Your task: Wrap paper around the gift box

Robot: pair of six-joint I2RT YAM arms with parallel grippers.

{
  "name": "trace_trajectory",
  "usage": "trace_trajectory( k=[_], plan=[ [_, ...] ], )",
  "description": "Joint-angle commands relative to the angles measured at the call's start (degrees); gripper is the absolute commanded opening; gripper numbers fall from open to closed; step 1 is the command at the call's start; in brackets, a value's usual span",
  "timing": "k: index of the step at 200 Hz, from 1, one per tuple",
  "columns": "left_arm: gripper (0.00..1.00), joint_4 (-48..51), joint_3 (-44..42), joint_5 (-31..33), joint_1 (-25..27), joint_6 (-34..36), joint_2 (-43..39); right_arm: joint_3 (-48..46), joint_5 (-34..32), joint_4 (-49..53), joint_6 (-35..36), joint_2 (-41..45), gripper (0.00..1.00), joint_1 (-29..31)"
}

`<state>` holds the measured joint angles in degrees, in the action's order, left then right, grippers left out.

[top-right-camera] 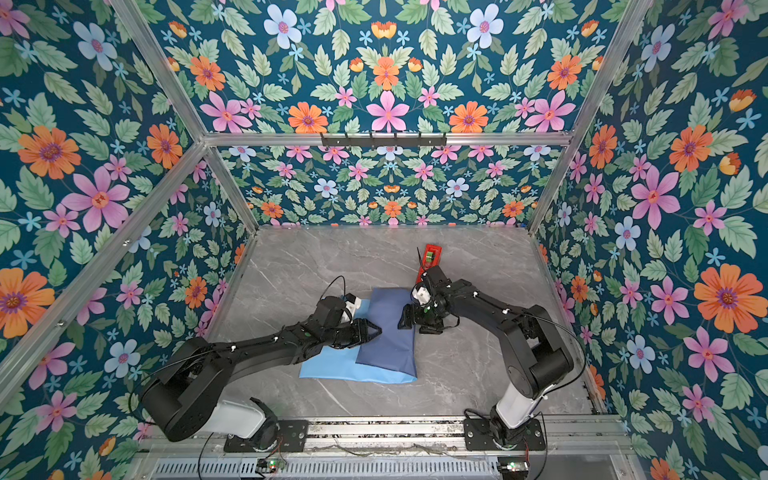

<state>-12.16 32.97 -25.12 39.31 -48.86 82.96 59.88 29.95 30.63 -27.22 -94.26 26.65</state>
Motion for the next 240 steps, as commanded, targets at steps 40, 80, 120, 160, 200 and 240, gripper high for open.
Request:
trace_trajectory(
  k=[40,80,120,160,200,240],
  plan=[
    [0.5,8.4,-0.7,4.4,-0.1,1.6,0.4,0.3,1.0,-0.4,-0.9,-2.7,0.77,-2.4],
    [0.54,8.2,-0.4,4.0,-0.1,1.4,0.3,0.8,-1.3,1.5,0.7,-4.7,0.75,-2.3],
    [0.66,7.7,0.8,3.1,-0.1,0.8,-1.2,0.1,-4.3,4.1,3.2,-4.8,0.75,-2.4],
    [0.73,7.9,1.8,0.0,-2.1,0.3,-4.1,0.2,-4.5,5.0,4.4,-5.3,0.75,-2.4],
    [0.72,10.8,-0.1,-4.2,-9.7,1.5,-11.4,0.0,-4.6,4.8,4.4,-5.0,0.75,-2.3],
    [0.65,18.4,-0.1,-6.3,-9.4,5.5,-17.4,-0.1,-4.6,4.8,4.2,-4.5,0.75,-2.4]
  ],
)
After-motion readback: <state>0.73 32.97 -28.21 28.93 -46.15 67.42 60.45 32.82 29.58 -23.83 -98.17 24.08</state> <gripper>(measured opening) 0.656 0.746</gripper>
